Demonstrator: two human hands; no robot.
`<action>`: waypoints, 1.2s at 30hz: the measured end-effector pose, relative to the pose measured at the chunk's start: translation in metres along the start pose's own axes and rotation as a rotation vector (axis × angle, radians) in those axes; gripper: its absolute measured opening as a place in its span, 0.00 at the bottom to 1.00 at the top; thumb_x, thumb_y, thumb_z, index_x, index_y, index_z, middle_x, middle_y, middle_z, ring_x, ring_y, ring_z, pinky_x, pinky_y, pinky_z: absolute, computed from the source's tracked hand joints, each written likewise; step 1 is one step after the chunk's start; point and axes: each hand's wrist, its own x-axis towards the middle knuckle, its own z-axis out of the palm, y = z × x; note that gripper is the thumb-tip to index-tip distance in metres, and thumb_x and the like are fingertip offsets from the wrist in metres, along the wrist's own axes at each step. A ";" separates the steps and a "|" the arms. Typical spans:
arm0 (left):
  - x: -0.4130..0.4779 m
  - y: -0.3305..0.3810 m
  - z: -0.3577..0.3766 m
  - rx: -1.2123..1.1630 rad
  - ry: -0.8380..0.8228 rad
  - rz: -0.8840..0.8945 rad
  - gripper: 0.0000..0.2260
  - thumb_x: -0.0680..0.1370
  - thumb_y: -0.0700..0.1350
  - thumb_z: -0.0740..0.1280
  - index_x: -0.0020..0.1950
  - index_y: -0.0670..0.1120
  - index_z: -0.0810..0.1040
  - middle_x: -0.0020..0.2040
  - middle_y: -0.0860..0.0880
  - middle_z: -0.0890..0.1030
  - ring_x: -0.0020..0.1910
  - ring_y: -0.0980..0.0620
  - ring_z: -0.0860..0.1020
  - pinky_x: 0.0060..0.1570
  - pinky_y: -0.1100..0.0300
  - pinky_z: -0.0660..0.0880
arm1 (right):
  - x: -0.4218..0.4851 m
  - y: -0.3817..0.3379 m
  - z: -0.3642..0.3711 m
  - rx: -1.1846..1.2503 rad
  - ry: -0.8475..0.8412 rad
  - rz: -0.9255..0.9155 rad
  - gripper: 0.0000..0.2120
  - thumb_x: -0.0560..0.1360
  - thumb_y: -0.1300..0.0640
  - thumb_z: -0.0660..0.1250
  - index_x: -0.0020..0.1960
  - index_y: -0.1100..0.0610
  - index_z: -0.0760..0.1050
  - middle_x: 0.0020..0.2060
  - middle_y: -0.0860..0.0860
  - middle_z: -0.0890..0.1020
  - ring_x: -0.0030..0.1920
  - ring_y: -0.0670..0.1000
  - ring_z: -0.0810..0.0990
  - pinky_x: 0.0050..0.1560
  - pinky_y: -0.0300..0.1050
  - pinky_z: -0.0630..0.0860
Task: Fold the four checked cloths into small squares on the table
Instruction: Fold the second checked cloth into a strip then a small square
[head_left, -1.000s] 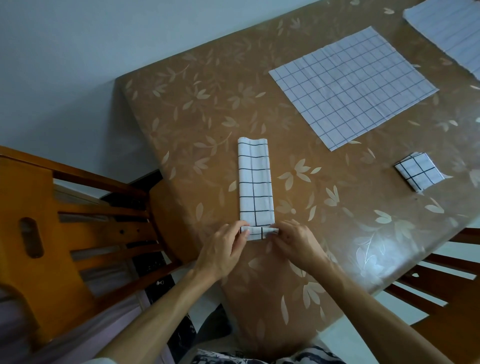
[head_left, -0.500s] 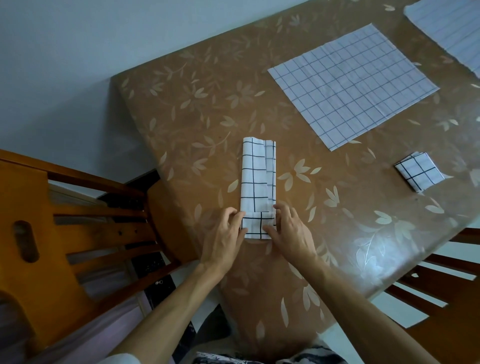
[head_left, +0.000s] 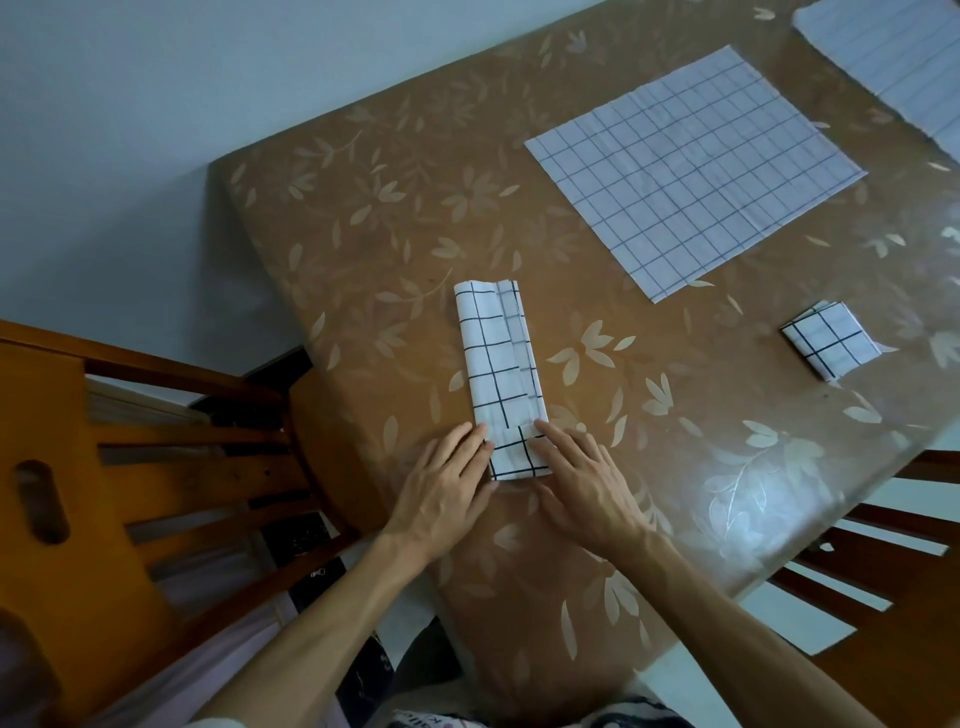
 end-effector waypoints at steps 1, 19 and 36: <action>0.001 0.000 -0.002 -0.021 0.008 0.015 0.20 0.83 0.53 0.58 0.71 0.45 0.74 0.73 0.48 0.72 0.75 0.49 0.65 0.67 0.49 0.70 | 0.001 -0.001 -0.001 0.010 -0.003 0.015 0.28 0.74 0.52 0.67 0.73 0.55 0.66 0.73 0.52 0.69 0.67 0.57 0.69 0.60 0.54 0.74; 0.021 0.003 -0.006 0.007 -0.112 0.117 0.27 0.78 0.59 0.60 0.73 0.46 0.69 0.77 0.44 0.64 0.77 0.46 0.60 0.75 0.46 0.60 | 0.000 0.004 -0.007 0.120 -0.090 0.117 0.40 0.72 0.43 0.65 0.78 0.55 0.54 0.75 0.51 0.64 0.75 0.53 0.59 0.73 0.54 0.62; 0.020 0.001 0.000 0.039 -0.161 0.168 0.27 0.80 0.59 0.57 0.79 0.55 0.60 0.81 0.42 0.56 0.80 0.44 0.54 0.76 0.43 0.57 | -0.003 0.007 -0.009 -0.063 -0.044 -0.033 0.26 0.72 0.50 0.68 0.69 0.52 0.71 0.78 0.56 0.58 0.76 0.56 0.59 0.69 0.54 0.67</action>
